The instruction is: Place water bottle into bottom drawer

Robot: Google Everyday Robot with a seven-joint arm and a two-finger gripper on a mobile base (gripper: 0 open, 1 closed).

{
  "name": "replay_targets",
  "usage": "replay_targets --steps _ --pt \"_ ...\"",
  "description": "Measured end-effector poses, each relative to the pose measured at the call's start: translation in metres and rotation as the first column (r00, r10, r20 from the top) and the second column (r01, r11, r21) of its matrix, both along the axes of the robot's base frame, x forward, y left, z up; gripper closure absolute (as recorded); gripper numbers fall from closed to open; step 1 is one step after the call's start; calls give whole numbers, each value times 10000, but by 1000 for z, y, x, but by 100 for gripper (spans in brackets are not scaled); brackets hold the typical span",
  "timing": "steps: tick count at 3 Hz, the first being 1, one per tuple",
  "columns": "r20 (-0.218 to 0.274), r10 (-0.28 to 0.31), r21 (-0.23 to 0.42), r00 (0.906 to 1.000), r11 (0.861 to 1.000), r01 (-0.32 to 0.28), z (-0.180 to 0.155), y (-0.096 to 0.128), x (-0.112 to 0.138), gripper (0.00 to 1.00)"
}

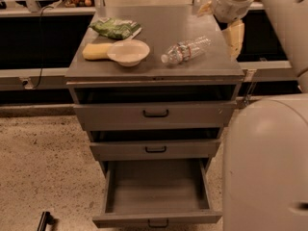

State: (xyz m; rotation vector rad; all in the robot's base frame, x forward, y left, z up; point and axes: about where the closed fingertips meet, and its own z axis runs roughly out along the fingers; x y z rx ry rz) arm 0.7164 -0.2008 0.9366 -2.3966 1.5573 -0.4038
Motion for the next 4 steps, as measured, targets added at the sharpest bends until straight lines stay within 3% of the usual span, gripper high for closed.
replay_targets --steps 1,3,4 --pt "-503 188 527 9986 9985 -162 -42 11 21 0" --pt "-749 894 1260 9932 9888 -795 -78 49 51 2" --pt "-753 1043 1388 9917 9859 -932 -87 60 61 21"
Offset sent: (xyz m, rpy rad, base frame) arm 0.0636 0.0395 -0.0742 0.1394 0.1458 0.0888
